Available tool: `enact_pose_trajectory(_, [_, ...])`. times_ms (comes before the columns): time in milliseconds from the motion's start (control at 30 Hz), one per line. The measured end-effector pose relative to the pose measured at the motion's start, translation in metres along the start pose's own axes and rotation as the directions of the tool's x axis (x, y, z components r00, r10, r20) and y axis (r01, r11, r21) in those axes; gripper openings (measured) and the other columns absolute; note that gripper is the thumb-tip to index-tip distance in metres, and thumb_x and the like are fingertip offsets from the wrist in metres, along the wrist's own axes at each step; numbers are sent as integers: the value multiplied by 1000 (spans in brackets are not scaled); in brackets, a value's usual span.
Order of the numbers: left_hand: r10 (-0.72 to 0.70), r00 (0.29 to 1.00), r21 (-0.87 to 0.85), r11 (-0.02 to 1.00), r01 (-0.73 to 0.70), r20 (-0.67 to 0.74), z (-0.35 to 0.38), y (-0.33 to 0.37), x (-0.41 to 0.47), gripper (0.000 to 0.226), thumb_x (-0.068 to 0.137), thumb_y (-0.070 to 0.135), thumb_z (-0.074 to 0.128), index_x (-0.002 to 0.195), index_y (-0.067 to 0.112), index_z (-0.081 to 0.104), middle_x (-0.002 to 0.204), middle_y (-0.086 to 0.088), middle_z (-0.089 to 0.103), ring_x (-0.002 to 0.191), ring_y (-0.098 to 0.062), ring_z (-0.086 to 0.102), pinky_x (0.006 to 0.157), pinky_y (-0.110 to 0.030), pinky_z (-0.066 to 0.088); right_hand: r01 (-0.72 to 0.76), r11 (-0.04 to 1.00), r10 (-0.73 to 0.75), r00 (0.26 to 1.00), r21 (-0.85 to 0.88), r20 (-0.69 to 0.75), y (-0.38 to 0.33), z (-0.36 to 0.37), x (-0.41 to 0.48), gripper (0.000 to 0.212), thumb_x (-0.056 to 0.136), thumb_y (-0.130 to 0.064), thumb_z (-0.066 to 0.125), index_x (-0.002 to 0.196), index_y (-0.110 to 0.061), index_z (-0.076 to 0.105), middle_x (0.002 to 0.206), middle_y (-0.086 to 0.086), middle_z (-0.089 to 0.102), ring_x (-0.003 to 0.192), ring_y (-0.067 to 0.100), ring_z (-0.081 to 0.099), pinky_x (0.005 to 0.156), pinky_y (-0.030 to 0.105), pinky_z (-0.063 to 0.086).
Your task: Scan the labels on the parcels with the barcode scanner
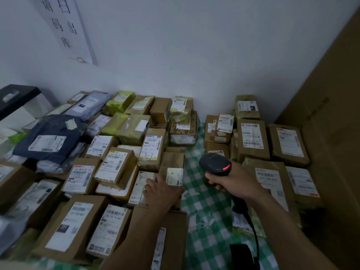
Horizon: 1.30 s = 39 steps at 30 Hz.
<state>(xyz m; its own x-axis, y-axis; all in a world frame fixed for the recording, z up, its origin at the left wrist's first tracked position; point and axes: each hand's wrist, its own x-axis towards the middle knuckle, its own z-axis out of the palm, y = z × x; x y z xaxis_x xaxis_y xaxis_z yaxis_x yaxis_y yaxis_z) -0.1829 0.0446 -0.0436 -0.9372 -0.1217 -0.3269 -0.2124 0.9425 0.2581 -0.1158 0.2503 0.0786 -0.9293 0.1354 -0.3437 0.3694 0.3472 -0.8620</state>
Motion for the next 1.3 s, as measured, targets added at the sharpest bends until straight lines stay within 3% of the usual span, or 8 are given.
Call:
enact_pose_trajectory(233, [-3, 998, 111, 994, 10, -63, 7, 2, 2, 126, 60, 100, 54, 147, 11, 31, 150, -15, 35, 139, -35, 35, 111, -49, 31, -70, 995, 74, 996, 76, -46, 13, -15, 2, 14, 92, -31, 78, 104, -25, 74, 85, -2, 79, 72, 12, 71, 72, 31, 56])
enact_pose_trajectory(467, [434, 890, -183, 872, -453, -136, -21, 71, 17, 47, 95, 62, 55, 131, 31, 52, 140, 0, 44, 135, -24, 37, 114, -48, 35, -115, 953, 166, 972, 279, -168, 17, -50, 21, 23, 91, -27, 80, 109, -13, 74, 93, 17, 76, 78, 22, 68, 66, 34, 53])
enact_pose_trajectory(700, [552, 834, -451, 739, -501, -21, -26, 187, 87, 35, 101, 32, 63, 133, 20, 60, 136, -5, 56, 128, -23, 52, 105, -33, 45, -148, 916, 233, 953, 372, -195, 18, -96, 61, 25, 94, -26, 76, 115, -13, 71, 86, 8, 71, 72, 18, 64, 62, 32, 53])
enact_pose_trajectory(833, [502, 862, -585, 722, -370, 75, -6, 238, 128, 37, 99, 22, 67, 134, 11, 59, 125, -2, 65, 117, -19, 62, 94, -29, 51, -168, 907, 275, 931, 385, -240, 37, -106, 87, 28, 86, -33, 83, 112, -25, 73, 84, 4, 75, 77, 23, 70, 72, 39, 58])
enact_pose_trajectory(1000, [457, 887, -671, 680, -296, 73, 23, 277, 158, 37, 96, 21, 70, 130, 16, 57, 133, -9, 65, 119, -23, 61, 104, -39, 51, -171, 918, 284, 913, 357, -294, 63, -111, 107, 28, 82, -40, 86, 108, -34, 75, 82, -2, 78, 85, 23, 75, 83, 49, 62])
enact_pose_trajectory(1067, [414, 902, -678, 699, -228, 125, 39, 284, 174, 48, 98, 28, 67, 140, 12, 53, 138, -11, 63, 125, -29, 61, 108, -46, 50, -180, 909, 303, 904, 376, -302, 68, -112, 110, 27, 83, -39, 86, 107, -33, 75, 81, -3, 77, 86, 22, 75, 80, 46, 63])
enact_pose_trajectory(1200, [319, 933, -771, 632, -78, 168, 48, 286, 180, 47, 102, 25, 63, 144, 11, 44, 129, -5, 64, 102, -22, 67, 94, -39, 57, -192, 885, 339, 891, 424, -304, 75, -115, 113, 27, 83, -38, 86, 107, -32, 75, 86, -1, 74, 88, 20, 72, 71, 35, 61])
enact_pose_trajectory(1300, [258, 952, -806, 591, -20, 165, 49, 286, 182, 39, 101, 18, 64, 136, 14, 45, 137, -12, 61, 114, -26, 65, 85, -33, 58, -205, 882, 349, 889, 424, -297, 78, -116, 115, 28, 84, -39, 84, 110, -31, 75, 92, 1, 73, 90, 20, 71, 68, 31, 58])
